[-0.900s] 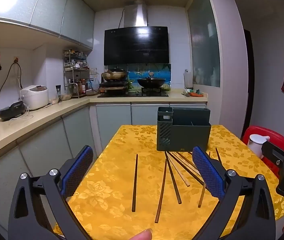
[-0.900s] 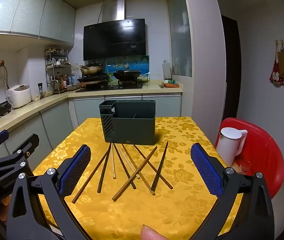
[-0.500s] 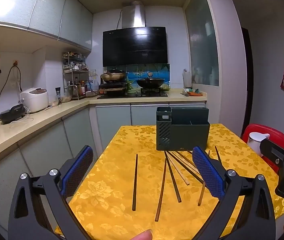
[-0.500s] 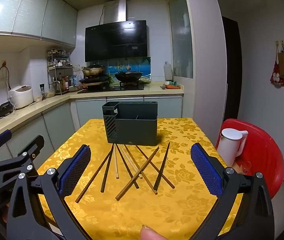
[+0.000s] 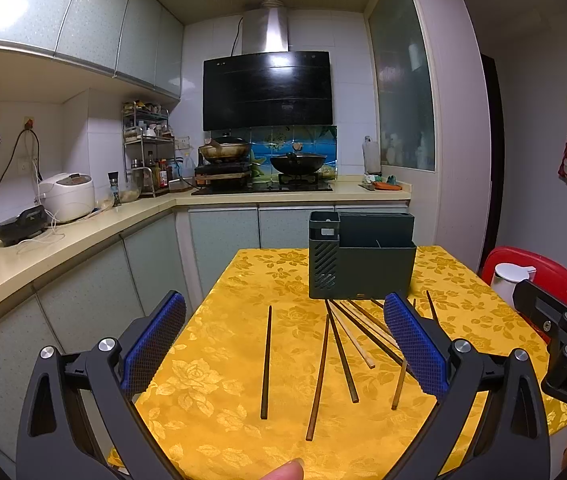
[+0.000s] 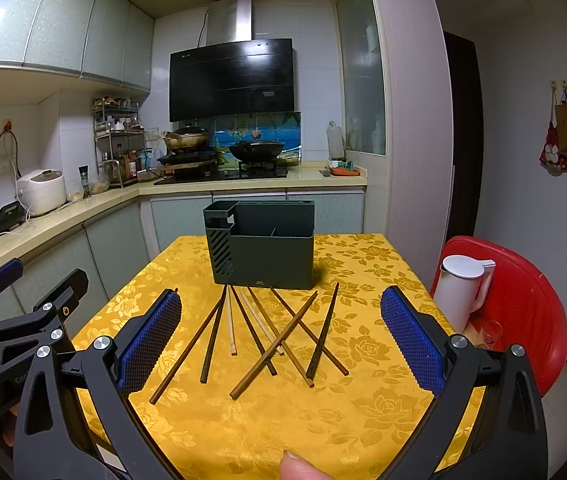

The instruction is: Organize utensils

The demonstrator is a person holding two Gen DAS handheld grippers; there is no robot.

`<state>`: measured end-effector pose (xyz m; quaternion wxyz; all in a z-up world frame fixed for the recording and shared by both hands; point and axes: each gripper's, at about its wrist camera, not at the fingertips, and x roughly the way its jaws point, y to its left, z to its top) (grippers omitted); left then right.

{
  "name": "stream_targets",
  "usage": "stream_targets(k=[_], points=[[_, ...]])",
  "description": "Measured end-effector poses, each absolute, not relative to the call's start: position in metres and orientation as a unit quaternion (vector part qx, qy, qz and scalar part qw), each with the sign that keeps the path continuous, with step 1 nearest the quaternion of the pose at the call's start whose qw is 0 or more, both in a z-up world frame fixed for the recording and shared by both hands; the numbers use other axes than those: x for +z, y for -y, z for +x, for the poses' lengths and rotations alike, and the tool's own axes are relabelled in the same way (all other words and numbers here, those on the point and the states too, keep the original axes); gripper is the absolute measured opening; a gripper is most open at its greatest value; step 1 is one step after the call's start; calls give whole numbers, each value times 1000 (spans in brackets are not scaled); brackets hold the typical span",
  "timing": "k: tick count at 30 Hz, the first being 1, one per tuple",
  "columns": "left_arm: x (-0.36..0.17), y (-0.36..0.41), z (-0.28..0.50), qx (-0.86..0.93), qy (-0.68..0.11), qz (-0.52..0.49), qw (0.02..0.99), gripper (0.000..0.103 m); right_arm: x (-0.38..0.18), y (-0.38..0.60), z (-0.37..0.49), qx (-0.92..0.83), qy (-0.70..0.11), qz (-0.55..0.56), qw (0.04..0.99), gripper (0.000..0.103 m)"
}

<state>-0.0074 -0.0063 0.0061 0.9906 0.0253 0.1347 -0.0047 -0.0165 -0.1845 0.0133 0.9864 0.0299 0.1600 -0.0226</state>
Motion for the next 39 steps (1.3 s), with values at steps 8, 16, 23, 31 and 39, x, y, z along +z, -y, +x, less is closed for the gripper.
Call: stream_targets(k=[8,16,23,31,39], points=[[5,11,-8,-10,-137,30,990,96,13,184,-16,-23,-161,30,986,97],[4,11,-5,-11,-140,29,990,96,9,184,-14,-23,-163,29,986,97],[4,12,-3,-14,-141,31,989,96,9,184,-13,-24,-163,27,986,97],[3,12,-1,-16,-143,31,989,96,7,189,-8,-23,-162,25,986,97],[4,10,6,-16,-148,30,988,96,6,190,-4,-23,-165,24,986,97]])
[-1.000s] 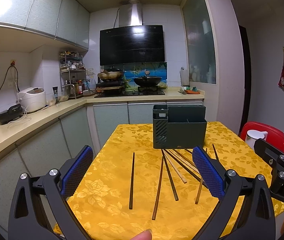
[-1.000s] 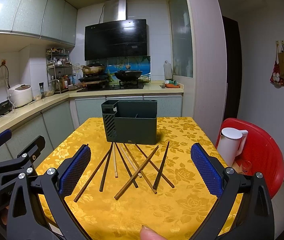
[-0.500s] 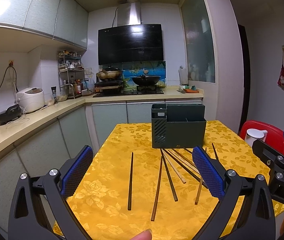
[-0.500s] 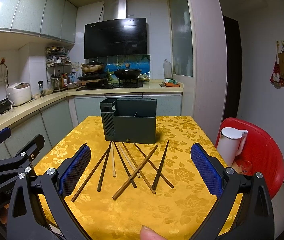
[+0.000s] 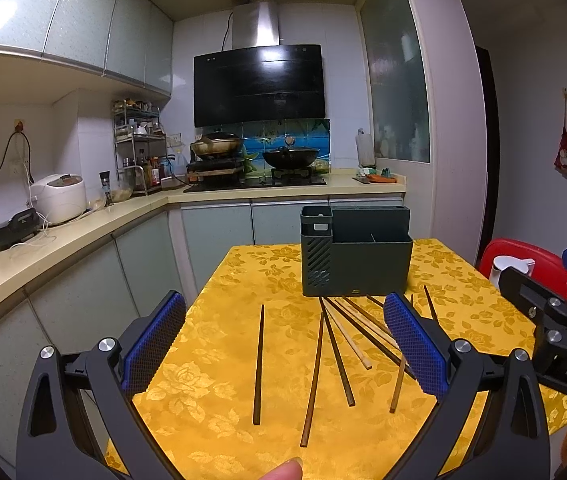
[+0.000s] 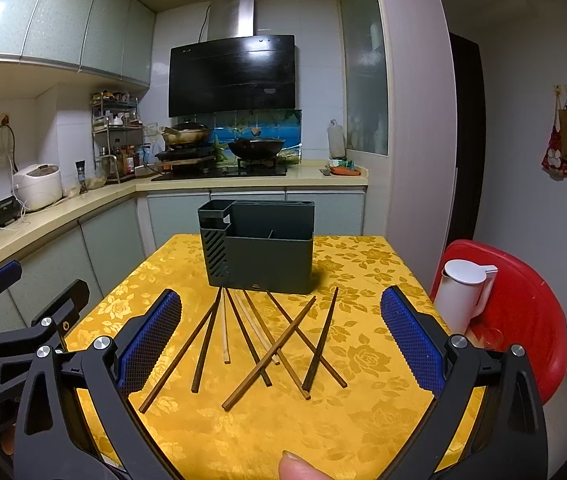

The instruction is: Organize utensils

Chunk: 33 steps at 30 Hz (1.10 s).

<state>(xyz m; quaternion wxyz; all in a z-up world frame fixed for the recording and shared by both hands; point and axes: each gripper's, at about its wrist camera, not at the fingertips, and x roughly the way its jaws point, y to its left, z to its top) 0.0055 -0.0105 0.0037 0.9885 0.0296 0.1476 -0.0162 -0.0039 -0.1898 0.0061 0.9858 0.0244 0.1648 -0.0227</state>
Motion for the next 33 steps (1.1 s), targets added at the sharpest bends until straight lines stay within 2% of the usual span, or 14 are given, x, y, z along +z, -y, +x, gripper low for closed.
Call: stream_targets(k=[33], points=[[-1,6,17,-13,-156,24,987,96,9,187,9,-22,-171,19,985,97]])
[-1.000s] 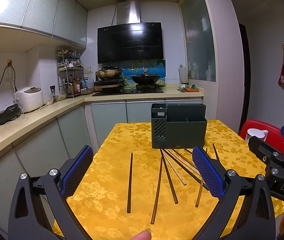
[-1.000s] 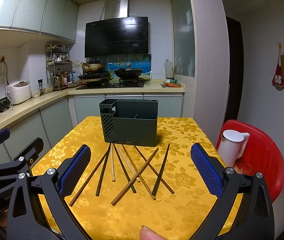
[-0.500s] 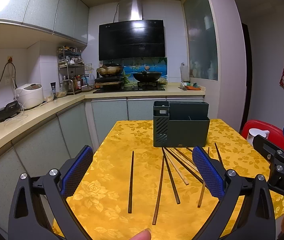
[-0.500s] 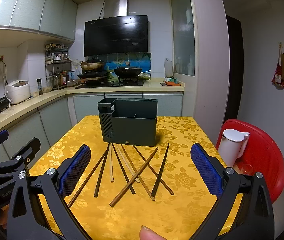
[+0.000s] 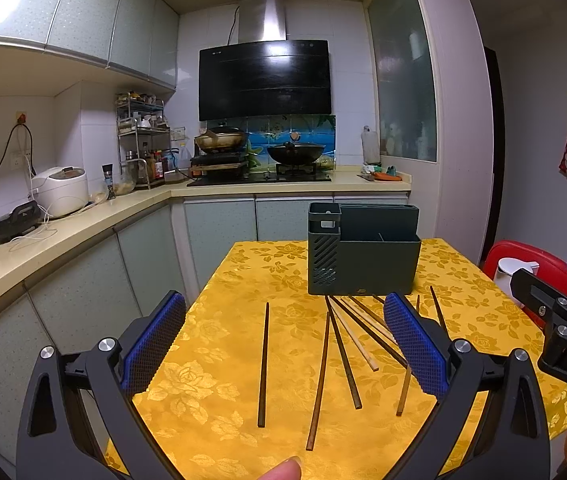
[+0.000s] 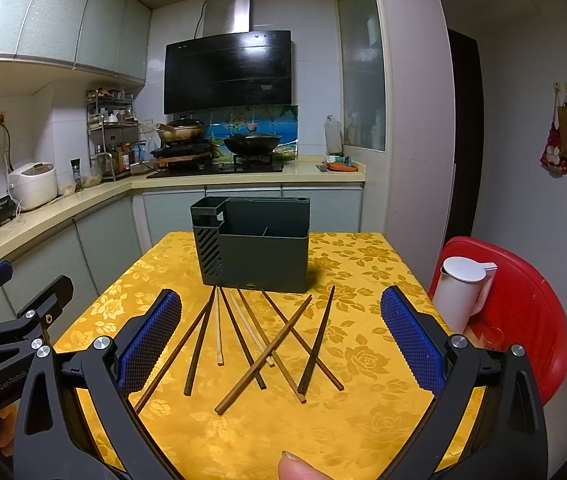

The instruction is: Organize utensils

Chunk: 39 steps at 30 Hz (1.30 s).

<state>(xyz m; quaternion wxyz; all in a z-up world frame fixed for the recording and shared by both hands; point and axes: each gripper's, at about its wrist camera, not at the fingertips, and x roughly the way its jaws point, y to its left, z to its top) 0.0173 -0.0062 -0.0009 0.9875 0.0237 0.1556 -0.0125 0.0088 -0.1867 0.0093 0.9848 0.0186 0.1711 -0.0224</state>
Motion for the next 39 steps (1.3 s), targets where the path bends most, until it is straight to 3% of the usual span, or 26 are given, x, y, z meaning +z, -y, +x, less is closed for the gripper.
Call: stream_targets(k=[20,34,37,39], points=[[-29,-14,54,1,-205,11,979,96,-7,207,32,-23,-200,13,979,97],[-113,-22,90,-12,-311,65,948,95,-49,222,68,-26,-254,2,967,97],[-128,-28,94,-17,-338,57,939,87,-57,226,72,-27,-264,11,964,97],[-133,-32,100,-23,-353,41,935,75,-62,227,73,-28,-268,11,963,97]])
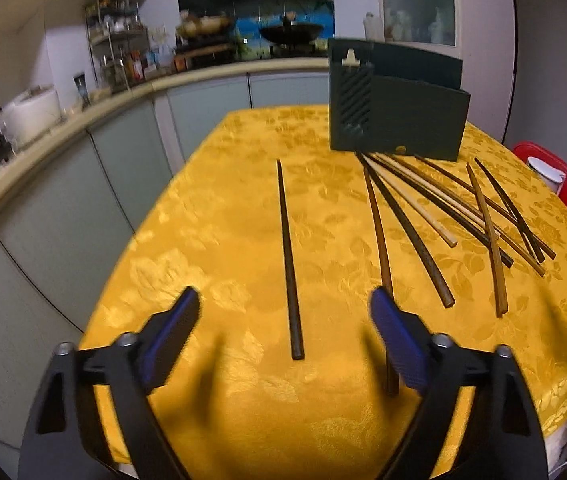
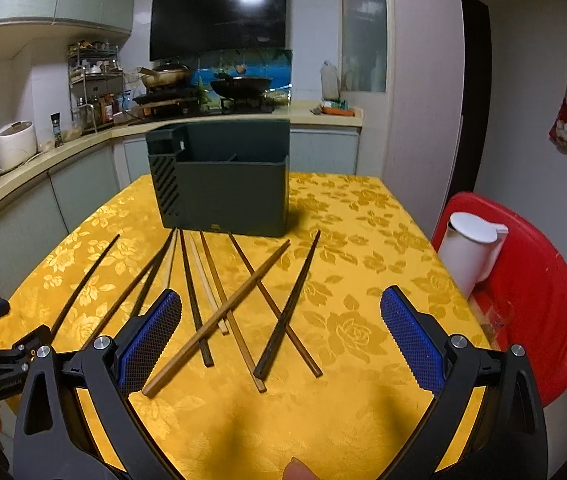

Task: Organize utensils
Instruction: 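Close the left gripper on a dark chopstick while the right gripper grasps another dark chopstick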

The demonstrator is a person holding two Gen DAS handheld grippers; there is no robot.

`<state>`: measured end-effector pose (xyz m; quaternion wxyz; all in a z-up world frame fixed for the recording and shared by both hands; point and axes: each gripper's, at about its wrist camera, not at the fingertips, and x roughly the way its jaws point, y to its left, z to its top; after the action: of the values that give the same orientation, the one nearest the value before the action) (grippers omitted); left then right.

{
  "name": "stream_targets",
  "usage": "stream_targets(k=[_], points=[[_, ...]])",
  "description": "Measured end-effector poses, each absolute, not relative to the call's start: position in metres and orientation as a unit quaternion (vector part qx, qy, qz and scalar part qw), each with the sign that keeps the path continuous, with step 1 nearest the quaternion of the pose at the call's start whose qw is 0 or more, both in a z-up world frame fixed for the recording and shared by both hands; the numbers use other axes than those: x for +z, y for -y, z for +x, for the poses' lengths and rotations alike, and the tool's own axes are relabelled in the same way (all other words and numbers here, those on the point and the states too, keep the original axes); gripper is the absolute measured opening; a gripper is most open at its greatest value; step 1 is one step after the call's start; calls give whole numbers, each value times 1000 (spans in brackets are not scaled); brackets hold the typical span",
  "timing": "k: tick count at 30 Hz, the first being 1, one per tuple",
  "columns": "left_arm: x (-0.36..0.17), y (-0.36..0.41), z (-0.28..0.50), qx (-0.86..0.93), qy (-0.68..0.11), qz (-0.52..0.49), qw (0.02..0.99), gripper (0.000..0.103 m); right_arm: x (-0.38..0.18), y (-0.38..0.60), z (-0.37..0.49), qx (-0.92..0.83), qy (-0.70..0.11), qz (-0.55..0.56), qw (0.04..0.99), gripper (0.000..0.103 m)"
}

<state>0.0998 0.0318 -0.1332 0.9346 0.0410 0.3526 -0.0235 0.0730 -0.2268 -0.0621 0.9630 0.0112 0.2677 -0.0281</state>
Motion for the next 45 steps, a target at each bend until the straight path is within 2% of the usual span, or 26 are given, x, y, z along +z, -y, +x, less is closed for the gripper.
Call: stream_targets(k=[6,11,13,15,17,18,20,28,31,36,42,45], points=[[-146,-35,109,-27,-381,20,924,56,-70,231,75,-24,-280,10,960,97],[-155,-32,111,-25,-390,28,920,47,-67,238,72,-22,-272,11,962,97],[-155,-30,111,-30,-389,27,920,38,-67,241,70,-24,-272,12,962,97],[-155,-28,109,-31,-384,33,922,15,-71,243,67,-26,-274,12,961,97],[-154,-26,109,-30,-382,39,923,8,-79,243,64,-26,-284,9,958,97],[-154,-26,109,-30,-383,38,923,7,-83,243,63,-26,-288,8,957,97],[-153,-28,110,-32,-387,28,921,7,-94,240,61,-23,-300,3,954,90],[-151,-34,112,-35,-393,9,919,7,-117,220,70,7,-325,-12,946,55],[-150,-33,111,-34,-392,12,919,7,-120,216,78,10,-328,-10,945,49],[-152,-32,112,-32,-393,14,919,7,-126,216,95,14,-337,8,942,31],[-152,-32,112,-32,-393,14,919,7,-131,212,108,20,-347,26,937,19],[-152,-32,112,-34,-394,11,918,7,-134,214,111,9,-346,32,938,17]])
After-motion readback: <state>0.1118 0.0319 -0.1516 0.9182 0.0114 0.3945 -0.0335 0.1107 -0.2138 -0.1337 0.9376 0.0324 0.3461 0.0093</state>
